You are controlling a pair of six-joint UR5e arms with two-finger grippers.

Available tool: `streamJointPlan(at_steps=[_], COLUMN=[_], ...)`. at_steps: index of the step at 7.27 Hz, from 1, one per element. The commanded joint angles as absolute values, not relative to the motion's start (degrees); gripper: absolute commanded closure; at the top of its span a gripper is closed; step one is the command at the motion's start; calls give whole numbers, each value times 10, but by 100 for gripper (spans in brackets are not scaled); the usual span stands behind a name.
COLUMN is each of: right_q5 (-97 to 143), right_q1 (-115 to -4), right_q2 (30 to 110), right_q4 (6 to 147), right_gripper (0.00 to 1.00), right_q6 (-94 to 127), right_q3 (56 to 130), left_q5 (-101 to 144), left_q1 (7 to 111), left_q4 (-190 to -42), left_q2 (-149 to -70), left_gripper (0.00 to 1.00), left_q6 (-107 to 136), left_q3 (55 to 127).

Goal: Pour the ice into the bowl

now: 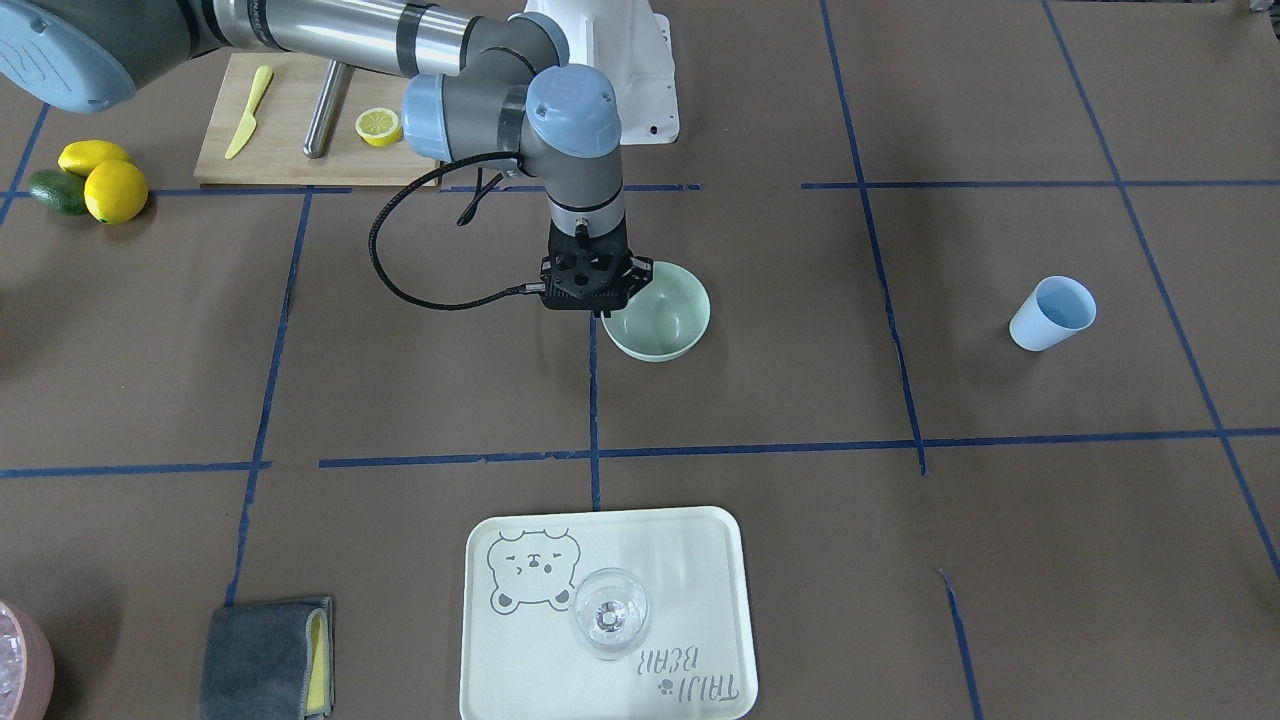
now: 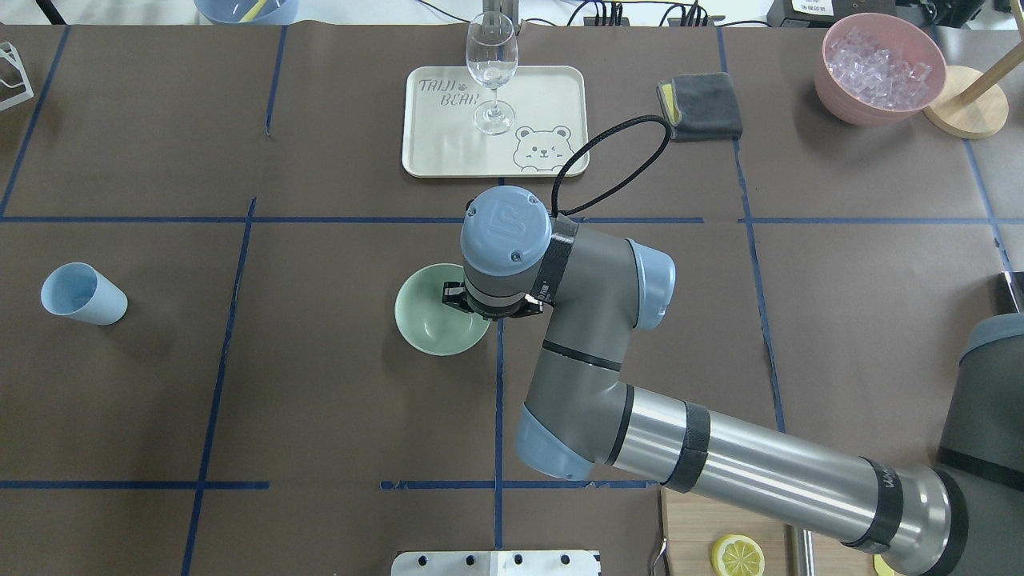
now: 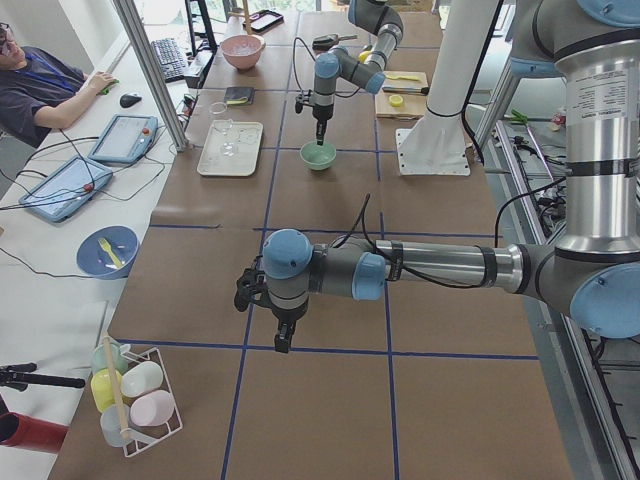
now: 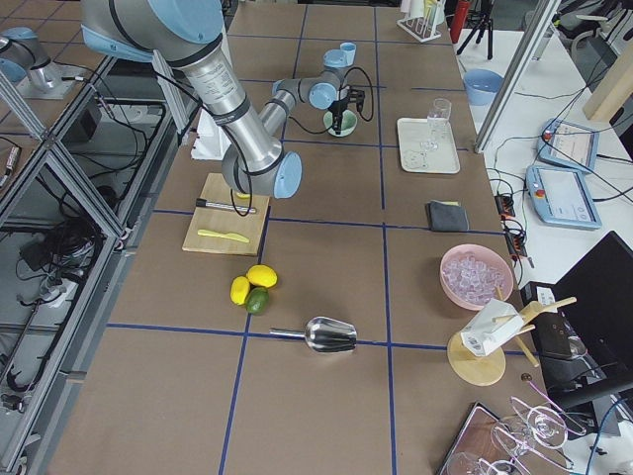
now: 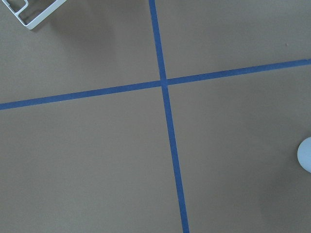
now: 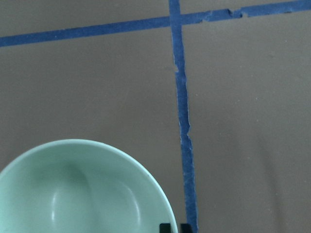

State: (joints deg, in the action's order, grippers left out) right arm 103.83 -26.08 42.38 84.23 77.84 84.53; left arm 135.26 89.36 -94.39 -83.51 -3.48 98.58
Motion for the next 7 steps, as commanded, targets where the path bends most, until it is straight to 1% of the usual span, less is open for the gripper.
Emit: streamJointPlan(at_steps=[1,2,3,4,5,7], right_q5=[1032,1034,1043,1106,1160,1233], right_q1=[-289,-314,-349,-403,-456,-571], right_q2=[436,455,476,519,569,660], right_q4=[841,872,924,953,959,961], right_gripper=[0,0,0,0,0,0], right_q6=[773,750,691,629,563,339], right_q3=[880,922,980,1037,1074,1077], left_q5=[1352,1352,1349,1346,1346,1347], left_q1=[893,893,893,891,890,889], left_q4=[-944,-944,-946,-967,-980,-981], left_q2=[-836,-836,-843,-845,-843,-845], left_gripper=[0,0,0,0,0,0], left_q6=[-34,-35,-35,-34,-34,-30], left_q3=[981,985,986,984,983,985])
